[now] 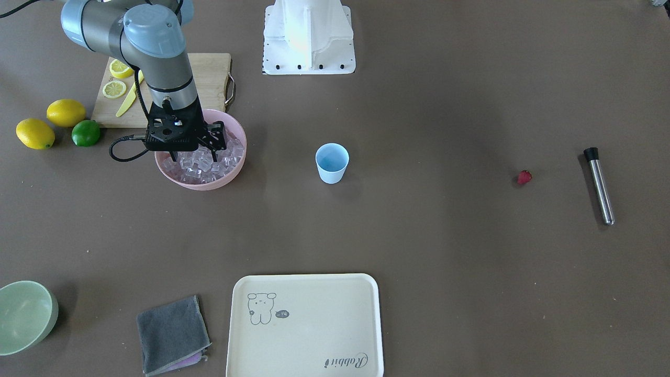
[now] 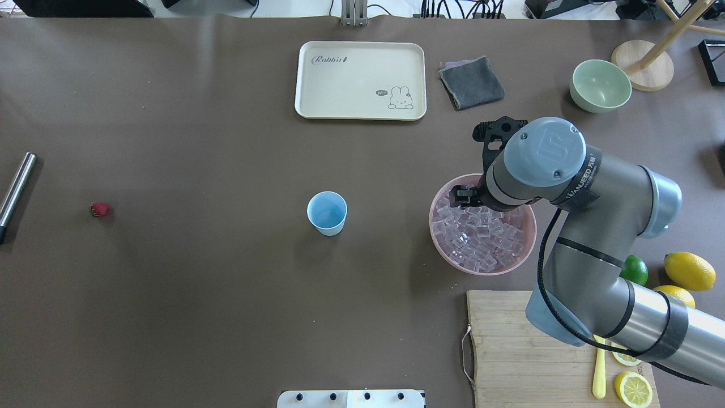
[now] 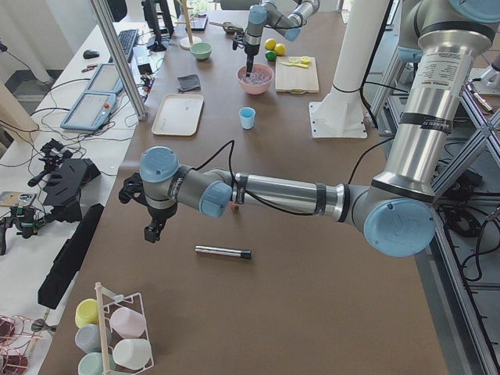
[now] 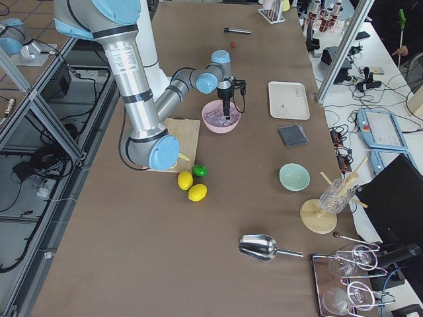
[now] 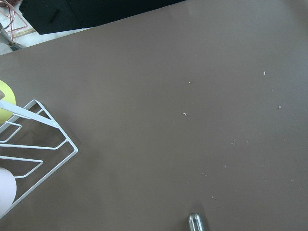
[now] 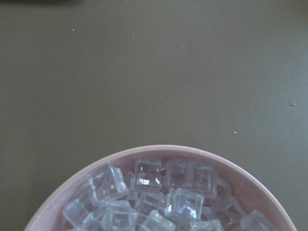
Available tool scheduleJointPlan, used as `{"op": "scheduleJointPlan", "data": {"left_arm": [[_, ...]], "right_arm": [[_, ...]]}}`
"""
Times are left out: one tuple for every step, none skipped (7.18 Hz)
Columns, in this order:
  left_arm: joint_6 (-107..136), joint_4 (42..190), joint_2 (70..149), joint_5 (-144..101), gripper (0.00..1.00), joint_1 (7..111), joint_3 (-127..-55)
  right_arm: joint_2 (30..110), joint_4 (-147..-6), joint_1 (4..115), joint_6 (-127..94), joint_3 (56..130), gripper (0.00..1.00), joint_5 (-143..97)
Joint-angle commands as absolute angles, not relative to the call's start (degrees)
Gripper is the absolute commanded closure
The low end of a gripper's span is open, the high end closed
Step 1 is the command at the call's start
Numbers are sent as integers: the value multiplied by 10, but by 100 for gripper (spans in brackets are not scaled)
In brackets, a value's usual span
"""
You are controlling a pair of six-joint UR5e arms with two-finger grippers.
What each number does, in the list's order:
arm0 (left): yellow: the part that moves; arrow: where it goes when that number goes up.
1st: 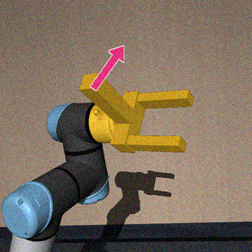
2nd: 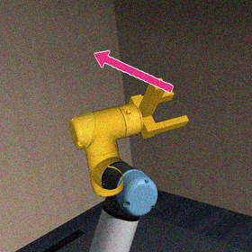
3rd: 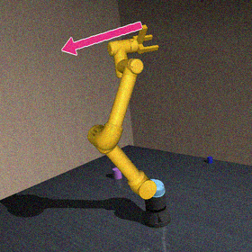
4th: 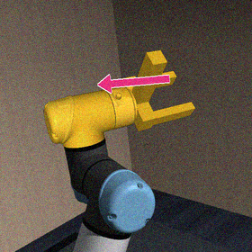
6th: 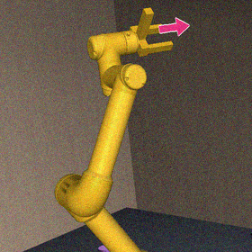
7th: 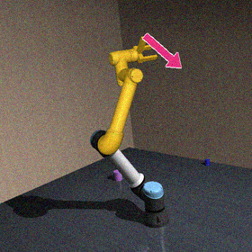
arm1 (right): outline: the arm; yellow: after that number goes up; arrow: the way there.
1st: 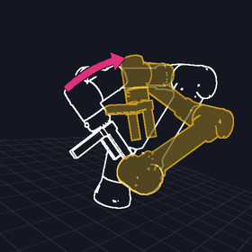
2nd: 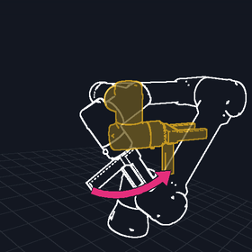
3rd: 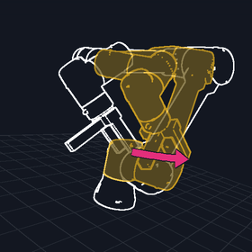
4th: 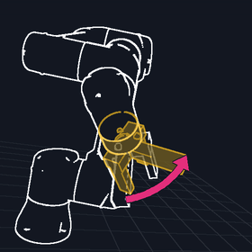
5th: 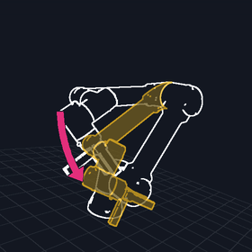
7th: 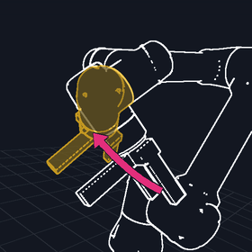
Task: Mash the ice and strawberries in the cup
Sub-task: 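Lower the right gripper into the bowl and grasp an ice cube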
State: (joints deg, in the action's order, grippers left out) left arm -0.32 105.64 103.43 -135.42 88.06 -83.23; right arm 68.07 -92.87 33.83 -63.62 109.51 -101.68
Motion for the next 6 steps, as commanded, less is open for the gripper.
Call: {"op": "scheduleJointPlan", "data": {"left_arm": [[-4,1057,1032,-1354,1,882,-833],[-4,1057,1031,-1354,1,882,-833],[-4,1057,1031,-1354,1,882,-833],[-4,1057,1029,-1354,1,883,-833],[-4,1057,1029,-1354,1,883,-832],[-4,1057,1028,-1354,1,883,-833]], "right_arm": [[675,-936,331,-597,1091,34,-1006],[672,-946,332,-588,1092,39,-1006],[671,-947,331,-588,1092,39,-1006],[671,-947,332,-583,1089,39,-1005],[662,-948,331,-580,1088,39,-1004],[657,-948,331,-580,1083,39,-1004]]}}
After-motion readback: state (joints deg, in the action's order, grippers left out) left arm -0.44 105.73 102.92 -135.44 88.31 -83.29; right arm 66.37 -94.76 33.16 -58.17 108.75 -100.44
